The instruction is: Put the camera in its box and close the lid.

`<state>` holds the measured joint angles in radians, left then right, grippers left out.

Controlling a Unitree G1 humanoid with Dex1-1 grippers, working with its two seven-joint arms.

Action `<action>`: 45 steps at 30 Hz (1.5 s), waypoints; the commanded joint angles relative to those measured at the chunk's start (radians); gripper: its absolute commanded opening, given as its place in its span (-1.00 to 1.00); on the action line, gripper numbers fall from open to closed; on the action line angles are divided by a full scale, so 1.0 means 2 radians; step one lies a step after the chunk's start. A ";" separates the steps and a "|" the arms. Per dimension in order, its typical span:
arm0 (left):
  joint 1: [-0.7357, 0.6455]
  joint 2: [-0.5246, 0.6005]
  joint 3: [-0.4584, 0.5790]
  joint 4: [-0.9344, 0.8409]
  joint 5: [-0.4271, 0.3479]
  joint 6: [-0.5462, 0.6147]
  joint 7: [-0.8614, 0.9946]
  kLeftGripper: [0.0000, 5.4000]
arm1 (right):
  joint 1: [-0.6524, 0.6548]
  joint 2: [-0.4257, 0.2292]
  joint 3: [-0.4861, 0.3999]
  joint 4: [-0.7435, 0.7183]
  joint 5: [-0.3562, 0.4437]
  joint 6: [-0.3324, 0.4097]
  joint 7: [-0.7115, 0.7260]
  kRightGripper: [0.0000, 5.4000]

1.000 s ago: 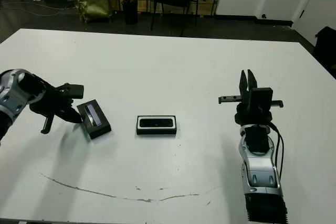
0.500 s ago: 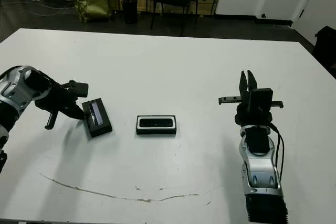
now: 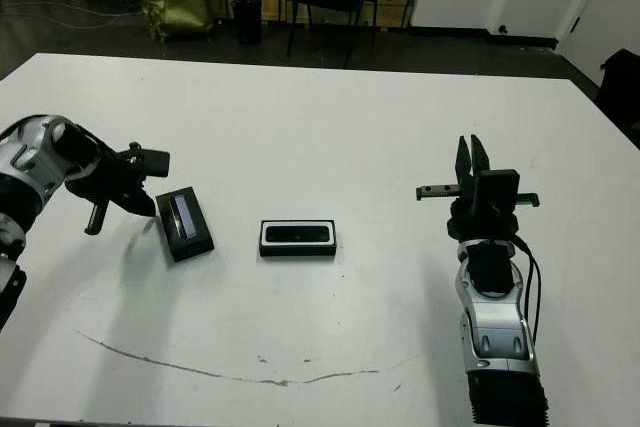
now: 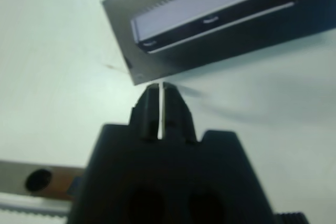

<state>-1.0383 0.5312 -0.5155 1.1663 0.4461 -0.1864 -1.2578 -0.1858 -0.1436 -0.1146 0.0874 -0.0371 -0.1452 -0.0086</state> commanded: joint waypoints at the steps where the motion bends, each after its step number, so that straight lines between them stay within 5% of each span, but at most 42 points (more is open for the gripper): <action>1: -0.009 -0.009 -0.004 0.009 0.012 -0.016 0.010 -1.00 | 0.005 -0.004 -0.004 0.004 0.002 0.008 0.000 -1.00; 45: -0.030 -0.076 0.002 0.036 0.013 -0.053 0.005 -1.00 | 0.008 -0.004 -0.002 0.014 0.002 -0.002 0.002 -1.00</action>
<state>-1.0776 0.3890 -0.5048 1.2282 0.4588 -0.2808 -1.2446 -0.1826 -0.1435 -0.1145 0.1072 -0.0346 -0.1669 -0.0055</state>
